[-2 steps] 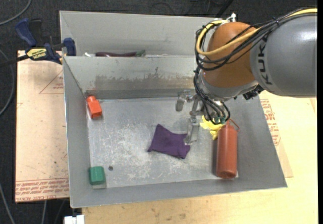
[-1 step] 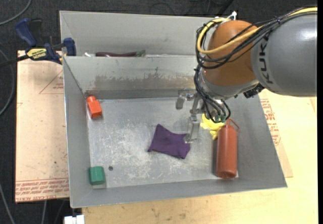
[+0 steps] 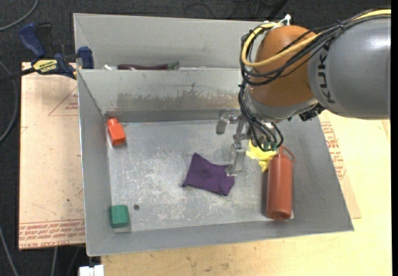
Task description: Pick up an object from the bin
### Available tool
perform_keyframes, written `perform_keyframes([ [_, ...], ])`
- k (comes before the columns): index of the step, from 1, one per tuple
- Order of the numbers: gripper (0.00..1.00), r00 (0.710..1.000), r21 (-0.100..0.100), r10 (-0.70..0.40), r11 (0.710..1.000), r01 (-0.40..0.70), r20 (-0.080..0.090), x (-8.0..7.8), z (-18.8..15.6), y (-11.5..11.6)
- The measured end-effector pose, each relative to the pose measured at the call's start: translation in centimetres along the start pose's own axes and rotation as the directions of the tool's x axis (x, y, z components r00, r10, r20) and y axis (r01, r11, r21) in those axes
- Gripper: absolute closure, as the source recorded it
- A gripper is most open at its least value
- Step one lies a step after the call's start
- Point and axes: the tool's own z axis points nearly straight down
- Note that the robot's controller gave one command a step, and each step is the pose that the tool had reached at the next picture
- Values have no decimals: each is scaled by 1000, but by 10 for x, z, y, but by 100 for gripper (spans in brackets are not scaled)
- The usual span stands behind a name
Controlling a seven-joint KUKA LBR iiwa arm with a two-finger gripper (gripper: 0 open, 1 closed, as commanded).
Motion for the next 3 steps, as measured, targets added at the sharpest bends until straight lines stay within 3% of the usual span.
perform_keyframes([
  [1,0,1000,-1,30,1000,-30,-1,1,51,26],
  [2,100,997,-1,75,997,-75,0,48,92,6],
  [3,100,997,-1,76,997,-76,0,48,92,6],
])
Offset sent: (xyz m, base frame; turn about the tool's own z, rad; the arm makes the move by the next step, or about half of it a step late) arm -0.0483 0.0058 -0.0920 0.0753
